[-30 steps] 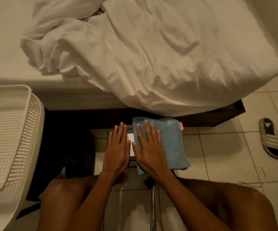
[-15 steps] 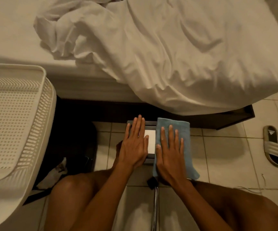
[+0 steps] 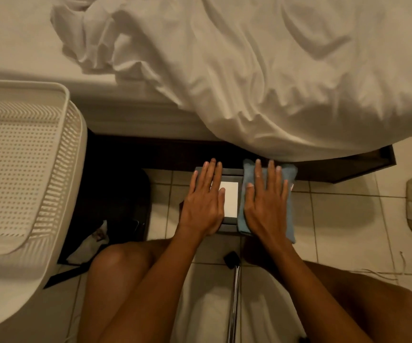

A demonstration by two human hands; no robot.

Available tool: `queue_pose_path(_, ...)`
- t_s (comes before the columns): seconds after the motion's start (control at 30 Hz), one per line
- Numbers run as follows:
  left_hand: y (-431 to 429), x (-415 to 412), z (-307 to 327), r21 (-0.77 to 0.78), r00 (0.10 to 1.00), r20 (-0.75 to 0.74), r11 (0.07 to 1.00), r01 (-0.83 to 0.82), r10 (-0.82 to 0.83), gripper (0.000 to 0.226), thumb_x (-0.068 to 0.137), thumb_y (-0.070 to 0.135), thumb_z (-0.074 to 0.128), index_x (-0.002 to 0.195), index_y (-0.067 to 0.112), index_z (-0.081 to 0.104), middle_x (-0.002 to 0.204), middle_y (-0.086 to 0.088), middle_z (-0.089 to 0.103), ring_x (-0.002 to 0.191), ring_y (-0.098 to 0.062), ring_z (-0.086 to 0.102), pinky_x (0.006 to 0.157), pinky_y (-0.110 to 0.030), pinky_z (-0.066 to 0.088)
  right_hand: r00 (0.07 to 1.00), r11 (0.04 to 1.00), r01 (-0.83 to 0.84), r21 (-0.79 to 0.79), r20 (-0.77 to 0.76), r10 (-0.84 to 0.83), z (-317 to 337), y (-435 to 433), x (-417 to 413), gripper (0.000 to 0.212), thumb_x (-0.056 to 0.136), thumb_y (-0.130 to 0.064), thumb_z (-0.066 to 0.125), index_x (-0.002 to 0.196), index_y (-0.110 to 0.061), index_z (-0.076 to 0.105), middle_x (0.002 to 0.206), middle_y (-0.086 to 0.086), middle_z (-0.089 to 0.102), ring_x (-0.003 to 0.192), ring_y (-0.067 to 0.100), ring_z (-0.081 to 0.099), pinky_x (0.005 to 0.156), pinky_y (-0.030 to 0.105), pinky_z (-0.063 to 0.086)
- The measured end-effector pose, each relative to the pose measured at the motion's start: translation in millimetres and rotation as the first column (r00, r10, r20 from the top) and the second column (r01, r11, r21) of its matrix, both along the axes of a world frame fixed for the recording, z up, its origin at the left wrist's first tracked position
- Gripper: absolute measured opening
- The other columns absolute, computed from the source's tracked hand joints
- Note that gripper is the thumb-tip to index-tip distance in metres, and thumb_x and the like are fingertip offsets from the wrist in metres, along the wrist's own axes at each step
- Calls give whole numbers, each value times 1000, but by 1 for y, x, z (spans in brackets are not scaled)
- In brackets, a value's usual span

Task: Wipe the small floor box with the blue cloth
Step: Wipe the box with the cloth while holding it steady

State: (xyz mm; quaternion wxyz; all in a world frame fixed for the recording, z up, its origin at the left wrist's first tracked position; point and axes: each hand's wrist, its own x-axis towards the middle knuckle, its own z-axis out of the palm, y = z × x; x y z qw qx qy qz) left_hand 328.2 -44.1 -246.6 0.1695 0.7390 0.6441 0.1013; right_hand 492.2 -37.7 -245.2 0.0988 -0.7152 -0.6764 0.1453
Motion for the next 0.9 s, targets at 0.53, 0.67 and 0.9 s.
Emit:
queue_pose_path(0.53, 1, -2, -4, 17, 1000, -13, 1000, 20, -20, 60, 106, 33, 22, 158, 13, 0, 167, -5, -3, 154, -16, -7, 125, -39, -3, 999, 999, -38, -27, -37, 37, 3, -1, 4, 62, 104, -45, 23, 159, -29, 0, 168, 5, -8, 154, 20, -11, 125, 49, 1)
queue_pose_path(0.67, 2, 1, -3, 19, 998, -55, 1000, 18, -17, 60, 105, 34, 17, 158, 13, -1, 167, -5, -3, 154, -17, -7, 125, -42, -3, 984, 984, 177, -29, 16, -177, -1, -33, -8, 63, 104, -46, 19, 160, -21, 3, 167, 10, -2, 155, 24, -5, 124, 53, 7)
queue_pose_path(0.9, 2, -2, -4, 38, 997, -62, 998, 44, -42, 60, 105, 34, 16, 158, 12, 0, 167, -7, -3, 154, -19, -7, 125, -41, -5, 994, 994, -103, -27, 25, 104, 1, -33, -19, 63, 104, -44, 19, 159, -19, 0, 167, 10, -7, 154, 26, -9, 125, 51, 1)
